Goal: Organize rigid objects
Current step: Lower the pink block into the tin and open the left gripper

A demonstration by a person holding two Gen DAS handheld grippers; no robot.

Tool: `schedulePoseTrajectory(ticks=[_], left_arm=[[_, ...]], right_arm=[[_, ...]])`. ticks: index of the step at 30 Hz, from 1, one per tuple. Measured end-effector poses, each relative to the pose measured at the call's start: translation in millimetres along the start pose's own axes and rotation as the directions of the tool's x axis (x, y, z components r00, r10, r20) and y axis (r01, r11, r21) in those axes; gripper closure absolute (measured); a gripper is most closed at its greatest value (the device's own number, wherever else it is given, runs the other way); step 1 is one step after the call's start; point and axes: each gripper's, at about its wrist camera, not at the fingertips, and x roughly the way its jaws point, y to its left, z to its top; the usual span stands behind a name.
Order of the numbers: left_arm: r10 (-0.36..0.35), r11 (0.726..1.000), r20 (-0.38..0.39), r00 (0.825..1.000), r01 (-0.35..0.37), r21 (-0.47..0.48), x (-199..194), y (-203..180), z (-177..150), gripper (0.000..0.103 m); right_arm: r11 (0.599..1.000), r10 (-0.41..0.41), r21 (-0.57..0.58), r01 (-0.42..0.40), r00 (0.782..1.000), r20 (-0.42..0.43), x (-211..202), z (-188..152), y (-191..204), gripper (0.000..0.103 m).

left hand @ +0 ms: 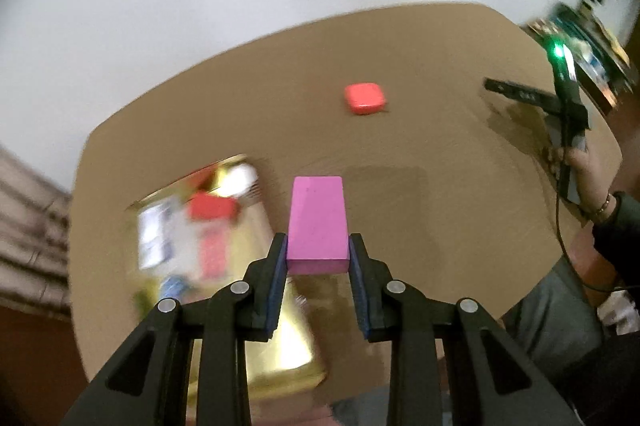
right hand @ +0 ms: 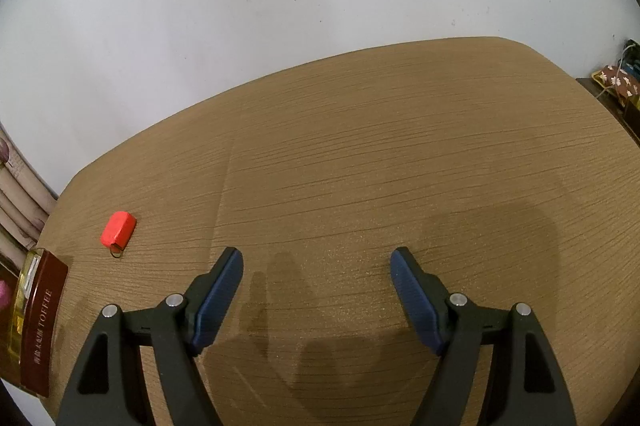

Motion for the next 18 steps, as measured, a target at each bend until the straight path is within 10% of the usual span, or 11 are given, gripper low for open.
schedulePoseTrajectory(ticks=[18], left_arm=[[0.06, 0.974, -0.159, 0.985, -0.093, -0.209, 58.0, 81.2, -105.8, 0.076]], right_arm=[[0.998, -0.042, -0.036, 0.042, 0.999, -0.016, 13.5, -3.8, 18.1, 0.024]])
